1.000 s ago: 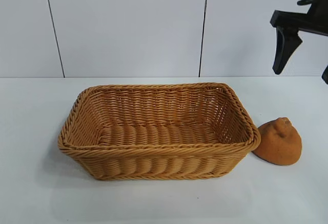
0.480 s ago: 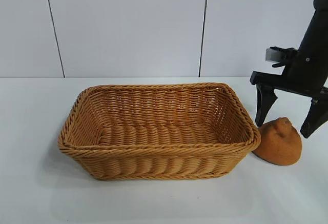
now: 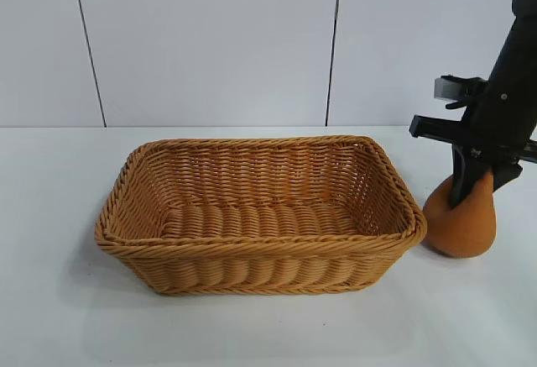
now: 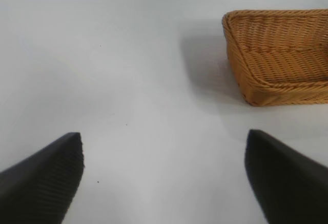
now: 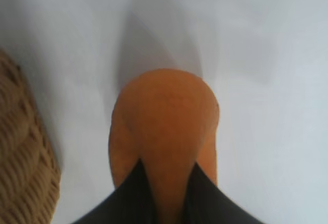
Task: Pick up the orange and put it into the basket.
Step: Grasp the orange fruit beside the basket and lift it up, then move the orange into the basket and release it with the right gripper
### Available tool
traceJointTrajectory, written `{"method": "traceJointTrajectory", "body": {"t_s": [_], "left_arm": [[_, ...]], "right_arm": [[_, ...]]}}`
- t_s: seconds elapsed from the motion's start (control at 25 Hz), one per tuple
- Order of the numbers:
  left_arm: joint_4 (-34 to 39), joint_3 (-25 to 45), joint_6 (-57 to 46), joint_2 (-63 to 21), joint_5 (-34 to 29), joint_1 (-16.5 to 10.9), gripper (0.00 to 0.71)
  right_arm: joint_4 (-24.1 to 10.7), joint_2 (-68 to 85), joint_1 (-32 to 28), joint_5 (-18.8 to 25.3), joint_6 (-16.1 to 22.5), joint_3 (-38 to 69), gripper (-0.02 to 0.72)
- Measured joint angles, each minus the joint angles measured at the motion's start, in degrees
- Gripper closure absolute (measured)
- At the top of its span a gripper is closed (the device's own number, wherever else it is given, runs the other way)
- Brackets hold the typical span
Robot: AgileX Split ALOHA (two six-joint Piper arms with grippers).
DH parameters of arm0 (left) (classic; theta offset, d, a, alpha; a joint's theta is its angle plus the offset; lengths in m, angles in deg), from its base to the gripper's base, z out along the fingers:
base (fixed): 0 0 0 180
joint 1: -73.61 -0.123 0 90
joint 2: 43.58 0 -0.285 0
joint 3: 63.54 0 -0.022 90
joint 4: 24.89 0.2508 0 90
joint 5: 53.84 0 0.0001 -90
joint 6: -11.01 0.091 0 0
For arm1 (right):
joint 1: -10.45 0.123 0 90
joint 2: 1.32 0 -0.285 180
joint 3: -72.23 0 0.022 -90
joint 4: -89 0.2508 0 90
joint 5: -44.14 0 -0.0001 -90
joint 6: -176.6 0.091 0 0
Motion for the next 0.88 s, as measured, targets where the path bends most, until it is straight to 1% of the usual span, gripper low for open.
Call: {"method": "traceJointTrajectory", "body": {"t_s": [0.12,0.28,0.36,0.44,0.6,0.68,0.88], "left_arm": [[0.0,0.0,0.0,0.0,0.0,0.0,0.098],[0.0,0.0,0.0,0.0,0.0,0.0,0.098],[0.0,0.0,0.0,0.0,0.0,0.0,0.098],[0.0,0.0,0.0,0.0,0.0,0.0,0.098],[0.0,0.0,0.0,0.0,0.0,0.0,0.098],[0.0,0.0,0.0,0.0,0.0,0.0,0.098],[0.0,0.0,0.0,0.0,-0.1,0.0,0.098]], "right_arm": [[0.5,4.3,0.0,0.6,-0.1,-1.9,0.669],[3.7,9.7,0.3,1.6,-0.2,-4.0,0.669],[4.1,11.4,1.7,1.8,-0.3,-4.8,0.669],[4.2,12.3,4.0,1.9,-0.4,-5.4,0.669],[6.1,12.4,11.0,1.4,-0.4,-5.6,0.669],[7.0,12.4,15.2,-0.2,-0.4,-5.6,0.669],[8.0,12.4,24.5,-6.1,-0.4,-5.6,0.669]]}}
